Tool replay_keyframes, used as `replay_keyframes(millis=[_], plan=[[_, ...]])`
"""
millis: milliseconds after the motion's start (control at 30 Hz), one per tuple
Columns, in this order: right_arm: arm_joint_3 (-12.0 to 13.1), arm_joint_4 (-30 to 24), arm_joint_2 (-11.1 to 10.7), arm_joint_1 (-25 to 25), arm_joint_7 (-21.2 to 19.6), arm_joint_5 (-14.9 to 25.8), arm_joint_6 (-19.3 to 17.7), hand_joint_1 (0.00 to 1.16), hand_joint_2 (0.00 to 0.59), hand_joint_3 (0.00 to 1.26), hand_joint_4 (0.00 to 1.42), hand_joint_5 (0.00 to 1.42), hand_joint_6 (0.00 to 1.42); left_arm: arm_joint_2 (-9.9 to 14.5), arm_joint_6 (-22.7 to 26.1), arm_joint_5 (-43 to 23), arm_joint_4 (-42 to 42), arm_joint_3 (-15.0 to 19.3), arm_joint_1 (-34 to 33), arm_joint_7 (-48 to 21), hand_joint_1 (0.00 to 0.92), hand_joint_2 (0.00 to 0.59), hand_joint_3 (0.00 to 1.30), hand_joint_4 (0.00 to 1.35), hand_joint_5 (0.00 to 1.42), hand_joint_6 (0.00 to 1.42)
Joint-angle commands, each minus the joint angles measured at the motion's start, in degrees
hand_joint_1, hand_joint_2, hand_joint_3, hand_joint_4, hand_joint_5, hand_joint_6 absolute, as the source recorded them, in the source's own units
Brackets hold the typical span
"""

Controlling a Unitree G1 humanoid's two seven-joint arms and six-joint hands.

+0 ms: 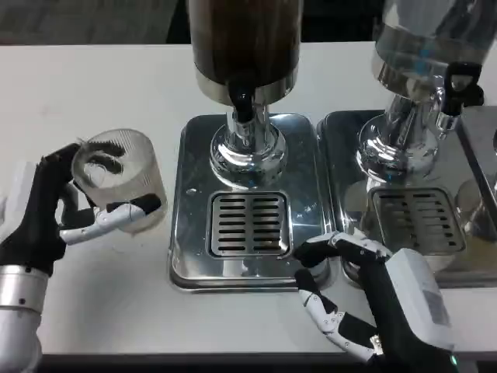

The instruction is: Grasp the cup under the faucet to collect the drink, then remove the cup.

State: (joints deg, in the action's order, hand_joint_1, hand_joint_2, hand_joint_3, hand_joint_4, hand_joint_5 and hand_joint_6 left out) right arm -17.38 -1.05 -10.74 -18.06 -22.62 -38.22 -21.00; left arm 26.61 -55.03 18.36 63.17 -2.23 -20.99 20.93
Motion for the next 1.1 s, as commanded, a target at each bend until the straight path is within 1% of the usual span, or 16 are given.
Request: replay_keyframes(millis=[33,200,333,733,933,1000,1100], plan=[[-0.1,0.4,0.4,0.3,-0.4,0.7,-1.0,0.67,0.417,0.59,0.57,0.37,0.29,0.0,-3.1,0.0,-3.2,0.1,-1.0,-0.6,0.802,0.0,0.72,0.84,1.02,1.41],[0.0,0.3,0.9,0.1,-0.9,0.5,-1.0,0.66,0.415,0.59,0.57,0.37,0.29,-1.4,-2.0,1.1,-2.9,-1.5,-1.9,-2.2,0.799,0.0,0.72,0.84,1.02,1.41],[0.2,0.1,1.3,-0.4,-1.4,0.4,-0.9,0.66,0.412,0.59,0.57,0.37,0.29,-2.4,-0.3,2.8,-1.9,-3.0,-2.9,-2.9,0.798,0.0,0.72,0.84,1.01,1.41],[0.3,-0.7,1.6,-1.8,-2.4,-0.1,-0.7,0.64,0.415,0.59,0.57,0.37,0.29,-4.5,2.6,7.6,-0.9,-7.6,-6.0,-2.8,0.795,0.0,0.71,0.83,1.0,1.37],[0.2,-0.8,2.0,-2.0,-2.6,-0.3,-0.6,0.63,0.414,0.59,0.57,0.38,0.29,-5.0,3.9,9.2,-0.1,-9.6,-7.5,-2.9,0.79,0.0,0.71,0.81,1.0,1.37],[0.2,-1.0,2.1,-2.4,-2.8,-0.3,-0.5,0.63,0.414,0.59,0.57,0.38,0.29,-5.0,4.3,9.8,0.5,-10.3,-7.8,-2.9,0.786,0.0,0.7,0.81,0.98,1.34],[0.1,-1.1,2.1,-2.8,-2.9,-0.3,-0.5,0.63,0.414,0.59,0.57,0.38,0.3,-5.1,5.3,10.9,1.2,-11.6,-8.3,-2.6,0.782,0.0,0.7,0.8,0.98,1.34]])
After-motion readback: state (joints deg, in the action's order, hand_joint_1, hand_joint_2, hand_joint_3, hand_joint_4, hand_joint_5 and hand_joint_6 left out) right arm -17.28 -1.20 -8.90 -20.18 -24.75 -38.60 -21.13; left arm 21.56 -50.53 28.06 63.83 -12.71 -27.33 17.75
